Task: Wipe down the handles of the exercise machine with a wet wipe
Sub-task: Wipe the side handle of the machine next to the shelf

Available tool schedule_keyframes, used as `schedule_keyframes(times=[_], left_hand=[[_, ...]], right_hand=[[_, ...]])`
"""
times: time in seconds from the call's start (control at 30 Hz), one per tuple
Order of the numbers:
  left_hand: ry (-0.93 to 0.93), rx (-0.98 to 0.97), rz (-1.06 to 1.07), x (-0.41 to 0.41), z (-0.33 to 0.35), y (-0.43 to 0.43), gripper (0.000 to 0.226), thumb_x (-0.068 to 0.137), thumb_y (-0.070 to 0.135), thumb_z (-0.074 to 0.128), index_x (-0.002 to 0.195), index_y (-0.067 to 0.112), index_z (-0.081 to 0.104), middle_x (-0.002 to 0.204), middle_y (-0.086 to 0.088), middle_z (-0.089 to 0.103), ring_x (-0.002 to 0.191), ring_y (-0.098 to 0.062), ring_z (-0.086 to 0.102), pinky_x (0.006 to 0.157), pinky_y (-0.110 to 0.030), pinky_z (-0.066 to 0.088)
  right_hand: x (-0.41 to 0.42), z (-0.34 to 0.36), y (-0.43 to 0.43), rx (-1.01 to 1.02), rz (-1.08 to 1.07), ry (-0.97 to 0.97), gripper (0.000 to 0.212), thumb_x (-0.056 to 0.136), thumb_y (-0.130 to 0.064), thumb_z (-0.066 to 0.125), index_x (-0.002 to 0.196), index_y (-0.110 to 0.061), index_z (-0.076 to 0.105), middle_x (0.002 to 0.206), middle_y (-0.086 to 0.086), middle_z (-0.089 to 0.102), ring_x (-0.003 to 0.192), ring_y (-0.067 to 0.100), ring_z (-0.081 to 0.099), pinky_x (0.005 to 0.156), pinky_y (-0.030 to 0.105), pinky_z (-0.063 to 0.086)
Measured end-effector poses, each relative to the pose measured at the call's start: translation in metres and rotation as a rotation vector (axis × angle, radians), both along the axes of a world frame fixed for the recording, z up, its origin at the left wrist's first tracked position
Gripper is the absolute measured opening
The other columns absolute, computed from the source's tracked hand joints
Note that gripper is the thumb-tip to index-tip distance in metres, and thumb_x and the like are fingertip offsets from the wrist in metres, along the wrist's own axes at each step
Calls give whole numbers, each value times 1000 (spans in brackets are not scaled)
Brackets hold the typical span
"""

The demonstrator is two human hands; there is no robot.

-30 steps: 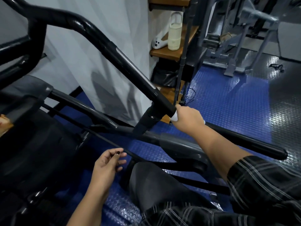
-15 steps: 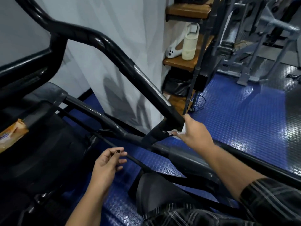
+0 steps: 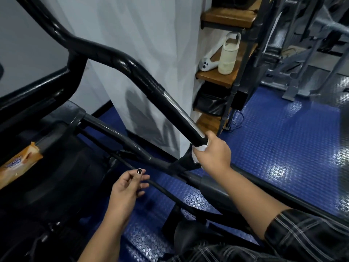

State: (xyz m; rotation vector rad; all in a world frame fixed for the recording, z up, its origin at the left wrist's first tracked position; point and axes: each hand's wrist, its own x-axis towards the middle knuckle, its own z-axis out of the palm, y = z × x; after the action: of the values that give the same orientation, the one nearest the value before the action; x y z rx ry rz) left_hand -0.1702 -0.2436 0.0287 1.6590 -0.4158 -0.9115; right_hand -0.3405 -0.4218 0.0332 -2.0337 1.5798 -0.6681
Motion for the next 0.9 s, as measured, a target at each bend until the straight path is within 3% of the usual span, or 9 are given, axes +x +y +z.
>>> schedule_keyframes(times=[0.1, 0.17, 0.27, 0.3, 0.4, 0.5, 0.63, 0.8, 0.9], left_hand=[[1, 8, 0, 1, 4, -3, 15, 97, 21, 53, 100, 14, 66, 91, -4, 74, 72, -11, 66, 67, -27, 49], [0, 11, -5, 0, 8, -7, 15, 98, 19, 52, 100, 14, 66, 92, -5, 74, 71, -10, 65, 67, -26, 49], [5, -3, -14, -4, 15, -17, 14, 98, 18, 53, 102, 13, 66, 92, -4, 74, 71, -10, 65, 67, -27, 49], [5, -12, -13, -6, 17, -21, 14, 98, 18, 53, 102, 13, 66, 91, -4, 74, 71, -10, 65, 67, -27, 49], [2, -21, -6, -10, 18, -28, 15, 99, 18, 52, 102, 13, 66, 92, -4, 74, 71, -9, 65, 68, -27, 49], [-2, -20, 19, -15, 17, -30, 18, 101, 18, 49, 102, 13, 66, 95, -5, 74, 72, -10, 65, 69, -27, 50], [-10, -30, 58, -23, 16, -33, 20, 102, 19, 47, 101, 13, 66, 96, -5, 74, 72, -10, 65, 68, -25, 50], [-6, -26, 134, -35, 3, -19, 24, 100, 26, 48, 104, 12, 67, 95, -5, 75, 74, -9, 67, 70, -28, 51], [-8, -11, 197, -46, -6, -9, 23, 101, 25, 48, 104, 14, 67, 96, -4, 75, 77, -12, 67, 74, -31, 51]], right_hand=[[-7, 12, -17, 188, 223, -150, 26, 73, -24, 80, 92, -19, 64, 86, -3, 68, 81, 17, 63, 64, 28, 48], [-12, 17, -25, 354, 358, -226, 33, 71, -18, 85, 98, -21, 66, 91, -6, 69, 86, 13, 65, 65, 14, 48], [-16, 14, -27, 435, 383, -296, 43, 66, -30, 89, 102, -25, 65, 93, -16, 69, 89, 0, 64, 66, 3, 44], [-16, 12, -25, 408, 359, -301, 50, 62, -42, 89, 103, -25, 65, 94, -14, 70, 90, 0, 64, 70, 7, 47], [-15, 5, -19, 303, 302, -205, 87, 49, -84, 71, 109, -22, 60, 97, 0, 71, 95, 17, 66, 81, 41, 56], [-18, 3, -16, 172, 347, -144, 96, 60, -96, 44, 113, -17, 55, 95, 9, 69, 91, 26, 64, 77, 47, 53], [-20, 8, -10, 36, 336, -230, 84, 72, -93, 11, 90, -21, 52, 67, -3, 54, 64, 12, 52, 57, 35, 40], [-19, 7, -10, 112, 320, -365, 83, 81, -83, 11, 88, -16, 58, 68, 7, 59, 69, 21, 59, 67, 46, 51], [-13, 18, -16, 99, 384, -320, 63, 90, -69, 16, 98, -24, 59, 76, 4, 61, 80, 24, 61, 74, 43, 50]])
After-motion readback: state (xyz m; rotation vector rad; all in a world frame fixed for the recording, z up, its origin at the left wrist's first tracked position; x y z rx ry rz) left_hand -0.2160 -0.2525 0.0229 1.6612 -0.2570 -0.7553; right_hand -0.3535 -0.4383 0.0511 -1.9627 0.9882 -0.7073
